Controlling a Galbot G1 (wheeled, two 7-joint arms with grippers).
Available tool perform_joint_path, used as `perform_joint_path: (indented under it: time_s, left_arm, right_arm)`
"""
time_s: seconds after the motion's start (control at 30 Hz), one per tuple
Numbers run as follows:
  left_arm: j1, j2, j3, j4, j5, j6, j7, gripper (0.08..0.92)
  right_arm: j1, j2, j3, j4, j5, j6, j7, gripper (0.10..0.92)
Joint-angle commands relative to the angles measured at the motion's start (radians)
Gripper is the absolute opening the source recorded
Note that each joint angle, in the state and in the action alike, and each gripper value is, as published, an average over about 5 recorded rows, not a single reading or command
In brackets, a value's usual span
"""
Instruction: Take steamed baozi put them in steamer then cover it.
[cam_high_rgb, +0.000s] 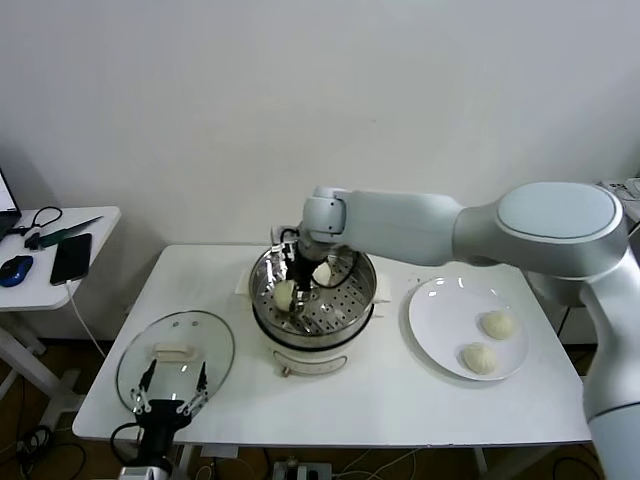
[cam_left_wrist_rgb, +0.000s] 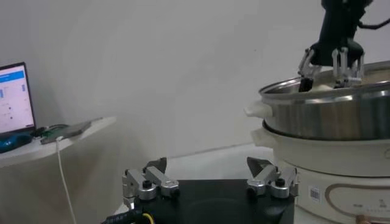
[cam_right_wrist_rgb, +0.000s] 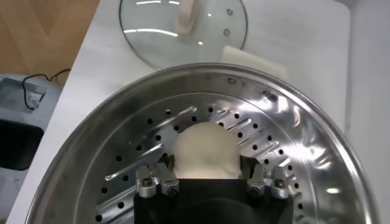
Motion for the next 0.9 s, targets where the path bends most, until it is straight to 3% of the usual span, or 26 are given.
perform_joint_path:
  time_s: [0.03, 0.2, 0.63, 0.9]
  left_arm:
    - [-0.003, -0.003, 0.001, 0.001, 0.003, 0.002, 0.0, 0.823]
    - [-0.003, -0.002, -0.003, 0.002, 0.003, 0.002, 0.0, 0.823]
    - [-0.018, 0.001, 0.004, 0.0, 0.008, 0.013, 0.001, 0.823]
    - [-0.018, 0.007, 0.005, 0.0, 0.007, 0.015, 0.002, 0.823]
  right_arm:
    - [-0.031, 0.014, 0.014, -0.009, -0.012, -0.016, 0.013, 0.734]
    - [0.024, -0.031, 0.022, 0.024, -0.015, -0.012, -0.019, 0.815]
    - [0.284, -0.323, -0.026, 0.19, -0.003, 0.103, -0.206, 0.823]
    - [0.278, -0.629, -0.028, 0.372, -0.245, 0.122, -0.229, 0.823]
